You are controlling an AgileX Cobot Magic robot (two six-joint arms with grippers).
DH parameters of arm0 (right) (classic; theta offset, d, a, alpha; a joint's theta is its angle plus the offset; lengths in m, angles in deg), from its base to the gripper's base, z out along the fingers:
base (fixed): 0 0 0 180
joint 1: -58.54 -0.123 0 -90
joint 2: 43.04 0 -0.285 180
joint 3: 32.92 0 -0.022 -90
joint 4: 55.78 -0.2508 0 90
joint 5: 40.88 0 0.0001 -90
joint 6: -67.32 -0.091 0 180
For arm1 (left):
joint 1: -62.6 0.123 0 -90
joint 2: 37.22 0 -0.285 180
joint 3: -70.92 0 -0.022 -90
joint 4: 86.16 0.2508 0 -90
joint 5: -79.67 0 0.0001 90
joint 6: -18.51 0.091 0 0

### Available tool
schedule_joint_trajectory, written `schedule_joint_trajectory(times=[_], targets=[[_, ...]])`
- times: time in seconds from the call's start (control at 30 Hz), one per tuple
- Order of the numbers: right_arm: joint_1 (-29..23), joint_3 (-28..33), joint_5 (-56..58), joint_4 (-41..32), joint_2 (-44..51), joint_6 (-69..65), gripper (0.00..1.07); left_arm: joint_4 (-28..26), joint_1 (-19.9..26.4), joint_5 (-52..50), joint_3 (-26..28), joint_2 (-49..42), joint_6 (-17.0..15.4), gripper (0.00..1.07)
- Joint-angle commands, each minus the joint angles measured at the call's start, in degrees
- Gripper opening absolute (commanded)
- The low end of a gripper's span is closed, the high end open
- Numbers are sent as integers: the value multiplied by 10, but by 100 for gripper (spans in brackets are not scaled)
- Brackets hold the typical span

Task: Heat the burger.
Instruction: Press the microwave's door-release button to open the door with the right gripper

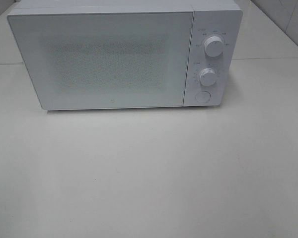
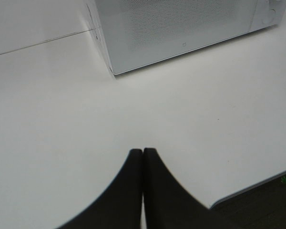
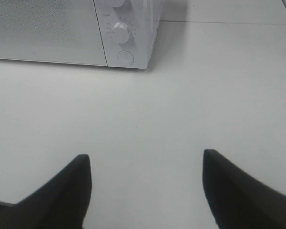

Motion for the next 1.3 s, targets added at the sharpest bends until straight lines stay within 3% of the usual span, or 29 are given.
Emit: schedule_joint_trajectory(times=[0.03,0.4,0.57,1.1,1.3], targets=[[2,1,0,3,15,4,64,-3,1,-9,-1,-5,-3,0],[2,-3,-5,-4,12,4,64,-3,1,-9,-1,-5,-3,0],[2,-15,-40,-14,-38,3,64,-3,1,-9,-1,-5,-3,0],[2,-15,-326,-7,-342,15,63,-3,1,-9,-1,-5,-3,0],[2,-15,-478,-7,-459,19,49,-3,1,-9,-1,-5,-3,0]])
